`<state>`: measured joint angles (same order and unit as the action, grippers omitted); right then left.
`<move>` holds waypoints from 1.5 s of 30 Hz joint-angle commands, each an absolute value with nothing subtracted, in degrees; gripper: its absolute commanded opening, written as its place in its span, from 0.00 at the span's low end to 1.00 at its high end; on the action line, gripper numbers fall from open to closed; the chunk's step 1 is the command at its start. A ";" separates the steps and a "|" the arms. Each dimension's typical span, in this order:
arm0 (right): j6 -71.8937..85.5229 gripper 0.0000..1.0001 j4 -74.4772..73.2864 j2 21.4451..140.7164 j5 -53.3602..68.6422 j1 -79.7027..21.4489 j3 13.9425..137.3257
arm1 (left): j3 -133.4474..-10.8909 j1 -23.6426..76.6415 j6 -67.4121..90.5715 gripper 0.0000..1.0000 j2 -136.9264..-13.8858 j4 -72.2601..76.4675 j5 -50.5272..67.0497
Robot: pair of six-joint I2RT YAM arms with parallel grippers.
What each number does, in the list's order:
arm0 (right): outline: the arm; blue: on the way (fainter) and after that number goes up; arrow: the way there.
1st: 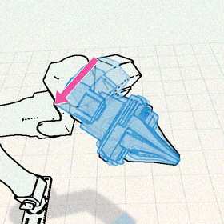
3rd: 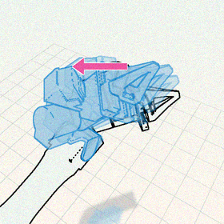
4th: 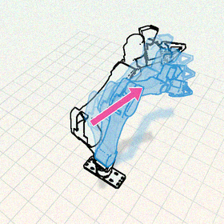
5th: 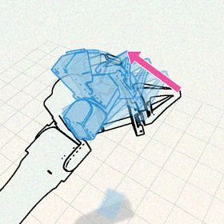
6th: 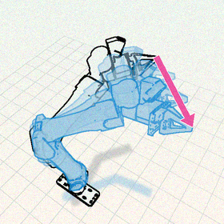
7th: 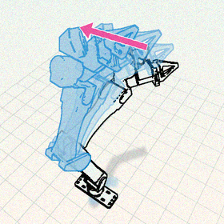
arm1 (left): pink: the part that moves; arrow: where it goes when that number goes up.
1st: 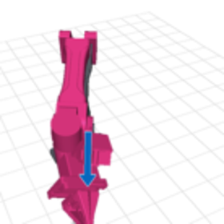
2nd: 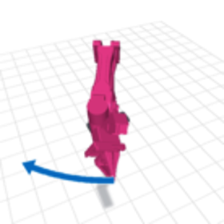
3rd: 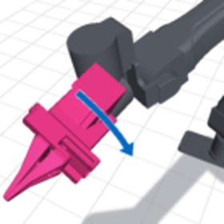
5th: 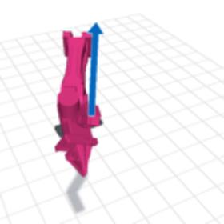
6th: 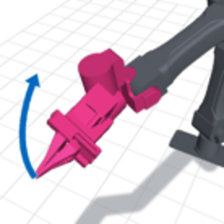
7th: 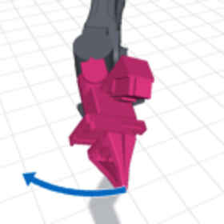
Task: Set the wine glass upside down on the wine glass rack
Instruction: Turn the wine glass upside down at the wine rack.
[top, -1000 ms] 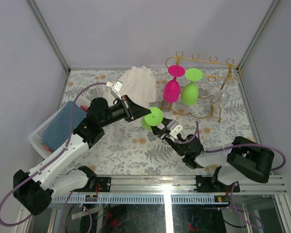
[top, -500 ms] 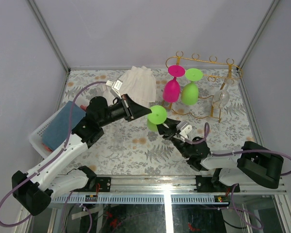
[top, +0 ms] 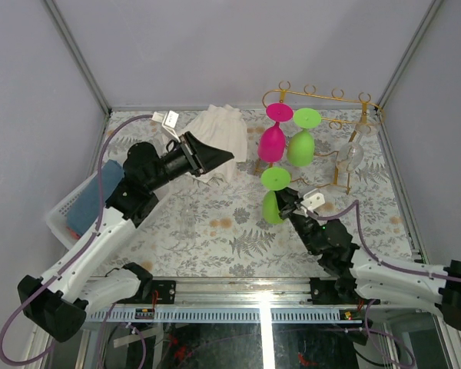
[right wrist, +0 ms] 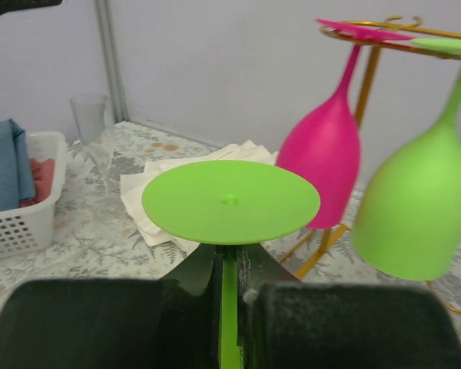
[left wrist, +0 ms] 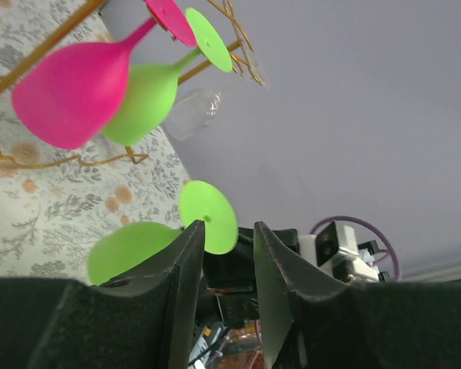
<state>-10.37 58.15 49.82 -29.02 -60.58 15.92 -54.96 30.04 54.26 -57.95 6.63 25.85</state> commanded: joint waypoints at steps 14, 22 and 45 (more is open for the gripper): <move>6.40 0.00 17.62 34.40 -22.62 -59.24 36.64 | -67.21 41.35 11.78 0.83 -58.21 -7.73 14.82; 15.37 0.00 0.71 37.71 -20.27 -59.26 49.40 | -58.86 58.75 -12.23 0.86 -52.64 3.05 -5.45; 22.34 0.00 -15.10 44.79 -7.72 -59.24 58.62 | -51.39 71.36 -52.51 0.48 -53.89 11.19 -8.72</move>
<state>22.39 -15.03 44.84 -10.00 -59.46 55.37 -50.74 70.70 -49.58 -53.89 8.88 -9.47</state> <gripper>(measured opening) 0.040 0.521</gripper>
